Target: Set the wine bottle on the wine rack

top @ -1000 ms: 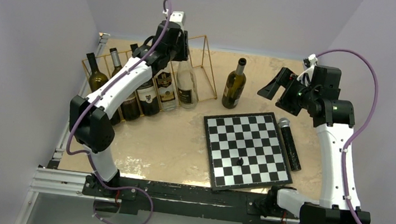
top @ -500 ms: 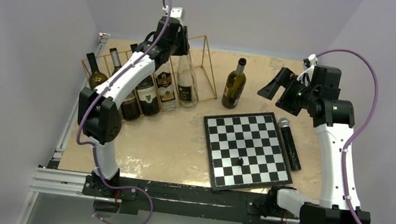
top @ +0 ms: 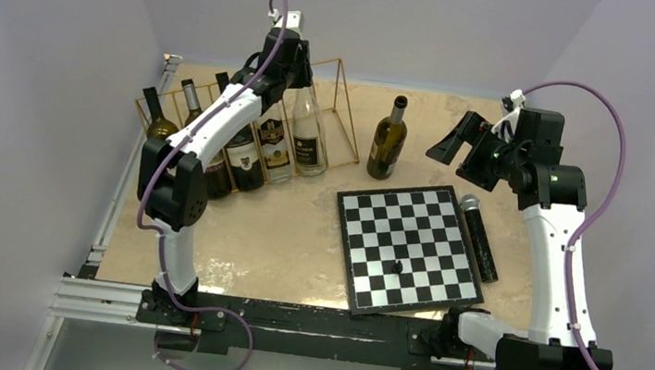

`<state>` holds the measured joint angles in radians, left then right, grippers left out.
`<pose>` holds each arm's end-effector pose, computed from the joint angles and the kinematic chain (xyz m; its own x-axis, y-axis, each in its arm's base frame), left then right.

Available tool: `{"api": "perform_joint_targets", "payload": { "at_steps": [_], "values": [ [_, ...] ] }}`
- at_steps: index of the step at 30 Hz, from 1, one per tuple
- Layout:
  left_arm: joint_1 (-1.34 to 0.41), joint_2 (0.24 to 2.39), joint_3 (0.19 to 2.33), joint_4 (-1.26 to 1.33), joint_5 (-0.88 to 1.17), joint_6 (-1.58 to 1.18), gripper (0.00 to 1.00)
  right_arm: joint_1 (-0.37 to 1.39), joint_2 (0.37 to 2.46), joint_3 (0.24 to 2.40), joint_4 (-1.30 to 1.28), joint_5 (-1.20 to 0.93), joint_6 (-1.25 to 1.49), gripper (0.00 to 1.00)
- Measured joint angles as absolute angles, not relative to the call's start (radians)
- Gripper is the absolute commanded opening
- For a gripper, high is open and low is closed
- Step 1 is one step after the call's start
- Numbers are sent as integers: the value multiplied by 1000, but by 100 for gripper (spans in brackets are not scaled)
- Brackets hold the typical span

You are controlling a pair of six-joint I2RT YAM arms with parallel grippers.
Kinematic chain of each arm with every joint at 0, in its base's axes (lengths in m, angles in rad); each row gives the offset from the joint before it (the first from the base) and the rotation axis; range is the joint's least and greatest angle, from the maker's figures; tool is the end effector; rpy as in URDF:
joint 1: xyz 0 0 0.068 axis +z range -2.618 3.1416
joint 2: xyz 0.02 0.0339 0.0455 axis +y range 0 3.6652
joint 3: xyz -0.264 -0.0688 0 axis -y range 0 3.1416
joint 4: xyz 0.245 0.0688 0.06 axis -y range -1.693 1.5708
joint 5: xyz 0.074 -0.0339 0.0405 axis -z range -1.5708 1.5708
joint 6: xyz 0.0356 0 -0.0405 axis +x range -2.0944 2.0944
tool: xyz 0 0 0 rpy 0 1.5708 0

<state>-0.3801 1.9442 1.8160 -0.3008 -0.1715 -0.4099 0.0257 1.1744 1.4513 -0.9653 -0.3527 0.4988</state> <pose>0.4351 -0.1673 0.3421 -0.4425 -0.2460 -0.8623 0.0492 0.9535 -0.2973 0.2199 0.0180 0.4135 -0.6968 0.4312 -0.5732 0.0484 0.8256 0.5621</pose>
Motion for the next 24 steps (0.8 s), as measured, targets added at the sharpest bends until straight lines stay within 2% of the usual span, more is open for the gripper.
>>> {"api": "perform_joint_targets", "payload": {
  "at_steps": [5, 7, 15, 24],
  "values": [
    [-379, 1950, 1816, -304, -216, -435, 23, 26, 1174, 1451, -965, -350, 505, 95],
    [-379, 1950, 1816, -310, -236, -450, 30, 26, 1174, 1451, -965, -350, 506, 95],
    [-377, 1950, 1816, -326, -285, -491, 44, 26, 1175, 1451, -964, -350, 514, 95],
    [-372, 1952, 1816, -361, -285, -496, 50, 26, 1175, 1448, -962, -350, 516, 95]
  ]
}}
